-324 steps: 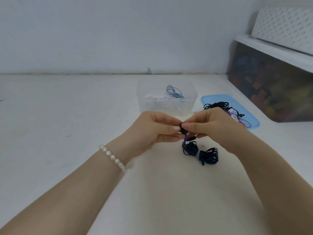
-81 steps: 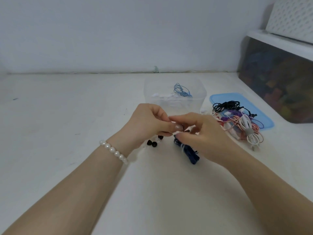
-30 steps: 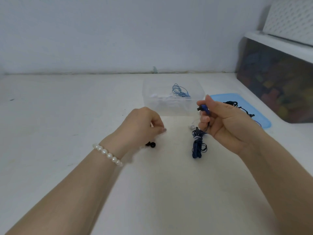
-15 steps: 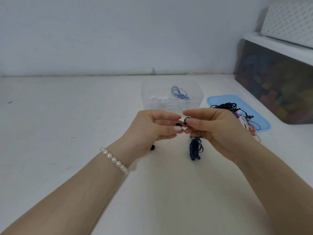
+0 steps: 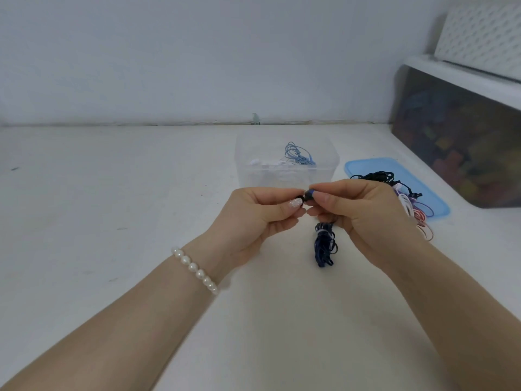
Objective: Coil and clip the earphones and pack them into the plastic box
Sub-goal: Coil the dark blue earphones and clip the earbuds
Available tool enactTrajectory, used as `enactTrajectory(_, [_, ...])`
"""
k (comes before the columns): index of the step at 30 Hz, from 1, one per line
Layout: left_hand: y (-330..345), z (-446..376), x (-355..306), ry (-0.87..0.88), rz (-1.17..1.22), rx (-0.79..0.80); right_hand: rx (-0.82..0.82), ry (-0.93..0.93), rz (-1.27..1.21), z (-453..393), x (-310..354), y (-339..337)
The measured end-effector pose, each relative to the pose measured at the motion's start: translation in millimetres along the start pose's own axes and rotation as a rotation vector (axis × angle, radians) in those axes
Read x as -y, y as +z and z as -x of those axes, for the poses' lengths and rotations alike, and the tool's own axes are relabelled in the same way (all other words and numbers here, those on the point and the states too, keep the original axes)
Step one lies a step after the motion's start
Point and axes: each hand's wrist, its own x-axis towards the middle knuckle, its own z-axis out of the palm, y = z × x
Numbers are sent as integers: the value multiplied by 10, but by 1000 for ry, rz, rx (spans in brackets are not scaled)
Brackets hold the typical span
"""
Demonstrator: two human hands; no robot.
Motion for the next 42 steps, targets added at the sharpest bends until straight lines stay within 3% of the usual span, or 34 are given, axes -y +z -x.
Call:
enactTrajectory(11, [12,-2,8,13,37,-98,-18,-78,80,2,-12,61])
enactTrajectory(42, [51,32,-5,-32,78,-109,-98,-155,129,3,-82,129])
